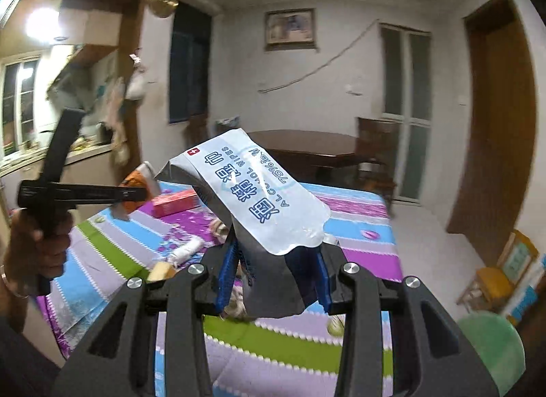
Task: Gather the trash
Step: 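Carry the paper cup and wipes packet with both tools over the bin, then open both tools to drop the cup and wipes packet into the bin, then move both open tools back over the table toward the remaining items, then grasp the beige sponge with left tool while right tool grasps the gold box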
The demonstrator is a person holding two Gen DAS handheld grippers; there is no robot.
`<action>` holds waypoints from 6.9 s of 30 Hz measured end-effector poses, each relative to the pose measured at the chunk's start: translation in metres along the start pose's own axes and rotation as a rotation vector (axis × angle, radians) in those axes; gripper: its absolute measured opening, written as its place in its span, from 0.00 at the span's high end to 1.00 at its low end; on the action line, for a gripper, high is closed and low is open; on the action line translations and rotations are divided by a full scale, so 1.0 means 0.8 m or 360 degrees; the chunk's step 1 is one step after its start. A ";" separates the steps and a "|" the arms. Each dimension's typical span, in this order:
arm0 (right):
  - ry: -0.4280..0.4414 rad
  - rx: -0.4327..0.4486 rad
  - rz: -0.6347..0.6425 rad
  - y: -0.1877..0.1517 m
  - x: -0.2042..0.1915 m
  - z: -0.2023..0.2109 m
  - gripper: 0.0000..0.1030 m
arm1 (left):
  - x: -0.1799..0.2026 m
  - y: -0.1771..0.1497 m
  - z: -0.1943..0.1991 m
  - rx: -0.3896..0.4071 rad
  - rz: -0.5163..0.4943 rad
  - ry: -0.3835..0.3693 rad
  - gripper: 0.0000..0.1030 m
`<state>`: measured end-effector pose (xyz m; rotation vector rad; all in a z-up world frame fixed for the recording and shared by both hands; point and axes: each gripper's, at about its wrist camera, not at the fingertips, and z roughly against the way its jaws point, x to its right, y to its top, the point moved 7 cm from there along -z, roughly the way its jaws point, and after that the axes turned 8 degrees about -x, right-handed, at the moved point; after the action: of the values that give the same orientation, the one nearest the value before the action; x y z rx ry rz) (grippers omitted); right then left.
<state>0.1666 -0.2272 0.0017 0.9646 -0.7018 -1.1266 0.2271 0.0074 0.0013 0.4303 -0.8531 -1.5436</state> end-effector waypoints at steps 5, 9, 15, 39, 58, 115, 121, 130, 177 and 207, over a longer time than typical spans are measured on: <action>-0.0078 0.0039 -0.0081 -0.022 -0.005 0.009 0.64 | 0.020 -0.030 0.015 -0.0002 -0.0039 -0.0075 0.90; -0.0070 0.0021 -0.0143 -0.038 -0.006 0.010 0.64 | 0.033 -0.054 0.018 0.0008 -0.0081 0.0028 0.90; -0.0057 -0.0055 -0.0221 -0.069 -0.009 0.007 0.64 | 0.057 -0.086 0.005 -0.0009 -0.0182 0.0199 0.90; -0.0120 -0.0081 -0.0303 -0.100 0.002 0.033 0.64 | 0.095 -0.102 -0.005 0.0077 -0.0374 0.0458 0.89; -0.0677 -0.0005 -0.0530 -0.120 0.183 0.147 0.64 | 0.321 -0.074 -0.063 0.0117 -0.0777 0.0084 0.89; -0.1151 -0.0578 -0.0745 -0.195 0.364 0.123 0.47 | 0.594 -0.105 -0.278 -0.0411 -0.1088 -0.0564 0.47; -0.1144 -0.0592 -0.0770 -0.202 0.361 0.121 0.47 | 0.587 -0.104 -0.277 -0.0404 -0.1079 -0.0577 0.47; -0.1167 -0.0578 -0.0779 -0.202 0.356 0.127 0.47 | 0.585 -0.107 -0.267 -0.0391 -0.1090 -0.0594 0.47; -0.0337 -0.0124 -0.0439 -0.103 0.053 -0.015 0.37 | -0.004 -0.092 -0.019 0.0065 0.0127 0.0065 0.30; 0.0356 -0.0549 0.0053 -0.086 -0.149 -0.117 0.33 | -0.074 -0.122 -0.054 -0.0094 0.0375 0.0074 0.65</action>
<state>0.1828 -0.0968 -0.1007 0.7653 -0.3273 -1.0489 0.2004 0.0497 -0.1100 0.3093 -0.7907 -1.3328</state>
